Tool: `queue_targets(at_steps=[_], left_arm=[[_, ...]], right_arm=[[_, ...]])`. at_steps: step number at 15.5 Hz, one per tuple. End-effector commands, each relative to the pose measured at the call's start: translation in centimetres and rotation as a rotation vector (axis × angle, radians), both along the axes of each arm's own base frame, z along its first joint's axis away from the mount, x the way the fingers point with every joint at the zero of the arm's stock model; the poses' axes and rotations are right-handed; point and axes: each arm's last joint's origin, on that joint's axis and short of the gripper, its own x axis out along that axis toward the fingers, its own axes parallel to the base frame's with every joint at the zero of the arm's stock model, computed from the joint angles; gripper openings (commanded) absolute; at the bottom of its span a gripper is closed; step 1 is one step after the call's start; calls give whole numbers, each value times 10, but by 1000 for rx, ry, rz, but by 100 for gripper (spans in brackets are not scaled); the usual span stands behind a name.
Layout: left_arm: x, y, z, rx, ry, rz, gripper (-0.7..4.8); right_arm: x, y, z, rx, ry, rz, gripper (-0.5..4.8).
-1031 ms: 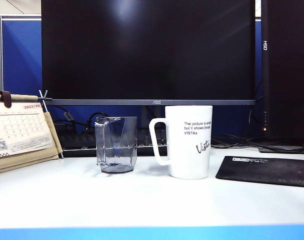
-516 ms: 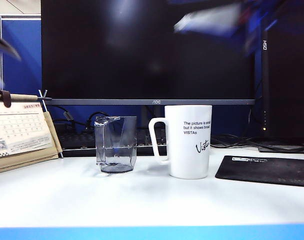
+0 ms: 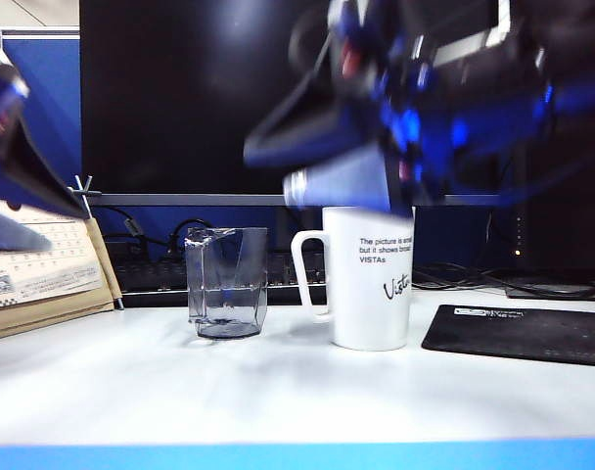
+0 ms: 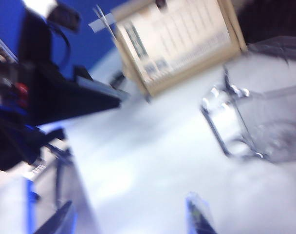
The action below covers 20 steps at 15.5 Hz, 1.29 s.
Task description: Swap the positions of the transparent plastic cup and the white ceramic cup.
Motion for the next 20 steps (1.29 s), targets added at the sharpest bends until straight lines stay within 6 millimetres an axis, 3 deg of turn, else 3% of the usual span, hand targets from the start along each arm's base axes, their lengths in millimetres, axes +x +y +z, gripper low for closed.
queue_targets(at_steps=[1,15,20], left_arm=[[10,-4,-3,-13,-38,-38,247],[16,-5,-5,-16,-64,-29,306],[15,-5,-6,-12,-56,-31,306]], right_arm=[[7,5,-10,-9,-41,-5,281],[30,4,-12,-101,-139,-191,284],[41,9,-27,-147,-102,-230,284]])
